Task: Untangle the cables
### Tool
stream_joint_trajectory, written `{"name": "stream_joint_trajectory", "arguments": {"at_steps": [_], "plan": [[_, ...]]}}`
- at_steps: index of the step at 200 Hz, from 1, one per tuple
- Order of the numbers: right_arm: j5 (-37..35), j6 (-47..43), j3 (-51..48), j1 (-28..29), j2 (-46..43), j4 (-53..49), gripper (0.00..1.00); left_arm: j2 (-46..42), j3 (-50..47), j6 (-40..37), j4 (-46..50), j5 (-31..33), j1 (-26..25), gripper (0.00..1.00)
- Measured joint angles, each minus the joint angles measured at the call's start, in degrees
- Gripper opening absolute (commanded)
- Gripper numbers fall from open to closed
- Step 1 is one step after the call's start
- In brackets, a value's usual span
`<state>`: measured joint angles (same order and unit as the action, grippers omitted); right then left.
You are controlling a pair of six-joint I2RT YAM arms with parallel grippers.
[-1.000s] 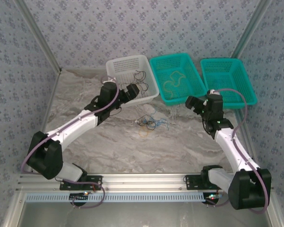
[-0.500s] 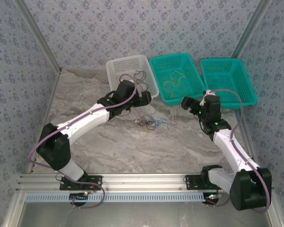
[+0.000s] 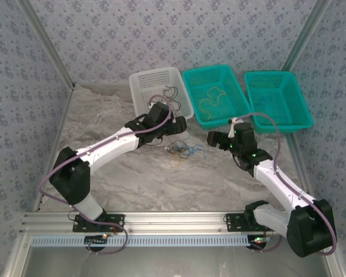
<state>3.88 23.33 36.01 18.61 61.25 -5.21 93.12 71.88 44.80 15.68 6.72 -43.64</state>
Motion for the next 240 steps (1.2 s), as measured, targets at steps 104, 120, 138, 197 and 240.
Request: {"name": "stream_joint_trajectory", "arguments": {"at_steps": [104, 120, 138, 197, 240], "plan": [[-0.11, -4.24, 0.0, 4.81, 7.28, -4.28, 0.55, 3.87, -2.25, 4.87, -3.06, -1.22, -4.02, 0.99], [0.28, -4.2, 0.0, 5.88, 9.38, -4.0, 0.49, 4.11, -2.51, 5.29, -3.06, -1.77, -4.02, 0.99], [1.09, -3.74, 0.0, 6.78, 12.17, -2.89, 0.44, 4.66, -2.51, 5.68, -3.43, -2.38, -4.0, 0.99], [-0.39, -2.62, 0.04, 10.4, 19.54, -0.15, 0.41, 5.62, -2.51, 5.92, -3.67, -2.84, -4.02, 0.99], [-4.37, -0.81, 0.04, 10.95, 21.0, 2.32, 0.4, 5.62, -2.51, 6.34, -3.98, -2.84, -4.0, 0.99]]}}
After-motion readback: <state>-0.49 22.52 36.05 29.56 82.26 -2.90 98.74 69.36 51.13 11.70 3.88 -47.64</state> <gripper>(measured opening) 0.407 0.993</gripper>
